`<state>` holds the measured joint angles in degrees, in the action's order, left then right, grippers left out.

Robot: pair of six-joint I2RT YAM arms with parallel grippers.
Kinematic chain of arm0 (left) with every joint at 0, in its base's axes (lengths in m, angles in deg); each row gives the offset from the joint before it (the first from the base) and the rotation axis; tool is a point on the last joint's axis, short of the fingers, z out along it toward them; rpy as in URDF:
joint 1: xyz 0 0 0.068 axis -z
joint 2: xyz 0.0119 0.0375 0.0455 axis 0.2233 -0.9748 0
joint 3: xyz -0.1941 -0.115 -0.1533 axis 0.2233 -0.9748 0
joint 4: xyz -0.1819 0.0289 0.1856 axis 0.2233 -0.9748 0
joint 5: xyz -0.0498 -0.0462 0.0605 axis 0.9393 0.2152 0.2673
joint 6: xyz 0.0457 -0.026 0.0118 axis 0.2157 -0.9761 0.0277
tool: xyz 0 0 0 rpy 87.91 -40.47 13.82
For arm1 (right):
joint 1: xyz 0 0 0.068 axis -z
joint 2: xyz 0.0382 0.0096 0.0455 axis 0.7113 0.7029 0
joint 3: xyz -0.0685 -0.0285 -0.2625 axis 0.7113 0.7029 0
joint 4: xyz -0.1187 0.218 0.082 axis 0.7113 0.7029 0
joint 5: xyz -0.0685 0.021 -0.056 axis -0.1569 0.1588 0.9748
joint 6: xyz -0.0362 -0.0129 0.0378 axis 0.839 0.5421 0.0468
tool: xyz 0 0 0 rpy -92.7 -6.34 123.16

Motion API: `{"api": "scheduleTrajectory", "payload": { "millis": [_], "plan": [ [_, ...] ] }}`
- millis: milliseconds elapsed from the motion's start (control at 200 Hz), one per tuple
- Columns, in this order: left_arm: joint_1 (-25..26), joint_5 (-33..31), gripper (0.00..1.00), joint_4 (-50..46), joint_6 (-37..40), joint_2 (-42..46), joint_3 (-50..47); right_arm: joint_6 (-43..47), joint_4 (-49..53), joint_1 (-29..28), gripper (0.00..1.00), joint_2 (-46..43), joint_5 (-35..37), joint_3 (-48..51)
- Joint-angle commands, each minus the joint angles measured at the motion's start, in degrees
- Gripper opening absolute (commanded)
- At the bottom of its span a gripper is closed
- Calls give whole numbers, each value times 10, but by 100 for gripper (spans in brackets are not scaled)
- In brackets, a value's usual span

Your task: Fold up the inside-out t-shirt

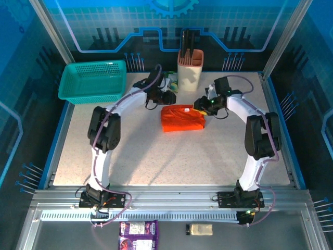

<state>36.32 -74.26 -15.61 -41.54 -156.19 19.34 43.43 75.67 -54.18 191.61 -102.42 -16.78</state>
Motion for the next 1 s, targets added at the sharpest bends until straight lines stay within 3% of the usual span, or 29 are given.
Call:
{"api": "scheduleTrajectory", "payload": {
  "millis": [0, 165, 330, 820, 996],
  "plan": [
    [8, -2, 31, -41, -25, 44, -42, 95, 91, 17, 45, 8, 37, -25],
    [36, 0, 21, -30, -50, 43, -125, 141, 107, 31, 45, 41, 66, -43],
    [37, -26, 15, -21, -60, 5, -150, 161, 111, 41, 46, 78, 42, -68],
    [33, -35, 13, -40, -48, -27, -124, 142, 88, 41, 48, 165, -51, -94],
    [33, -31, 13, -34, -49, -20, -130, 127, 65, 34, 40, 161, -81, -75]
  ]
}}
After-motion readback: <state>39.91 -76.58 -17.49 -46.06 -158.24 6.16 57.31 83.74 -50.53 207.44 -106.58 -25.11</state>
